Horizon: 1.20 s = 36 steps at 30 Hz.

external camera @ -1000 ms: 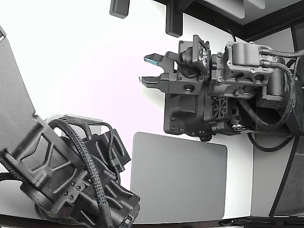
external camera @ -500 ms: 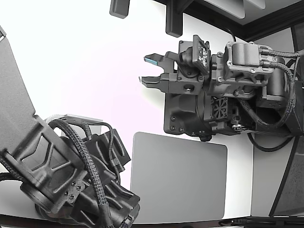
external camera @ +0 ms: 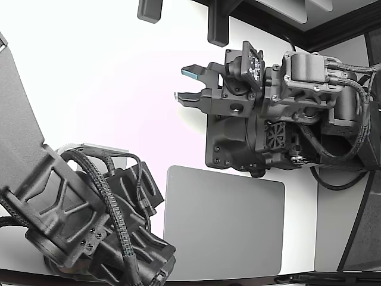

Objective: Peel off protective film from adhesive tape.

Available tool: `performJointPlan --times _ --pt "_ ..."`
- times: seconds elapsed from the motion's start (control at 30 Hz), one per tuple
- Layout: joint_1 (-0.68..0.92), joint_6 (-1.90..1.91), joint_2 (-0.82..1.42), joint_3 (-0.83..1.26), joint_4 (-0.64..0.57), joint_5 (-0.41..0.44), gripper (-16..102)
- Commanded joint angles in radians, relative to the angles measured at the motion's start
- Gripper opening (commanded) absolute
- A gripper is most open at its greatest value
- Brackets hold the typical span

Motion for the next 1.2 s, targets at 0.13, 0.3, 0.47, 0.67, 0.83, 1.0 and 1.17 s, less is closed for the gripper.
performJointPlan --times 0.13,0.3,0.47,0.67,0.83,1.0,1.17 --pt "-0.009 0.043 -0.081 -0.152 -0.006 0.08 22" --pt "-0.006 -0.101 -0.152 -0.281 0.048 0.117 -10" --pt "0.017 -0.371 -0.187 -0.393 0.135 0.034 -11" --pt "0.161 -0.546 -0.339 -0.446 0.238 0.149 -11" --pt "0.295 -0.6 -0.546 -0.56 0.351 0.301 -11" --pt "0.413 -0.598 -0.543 -0.54 0.396 0.437 -11" --pt "0.548 -0.684 -0.446 -0.466 0.379 0.482 -11"
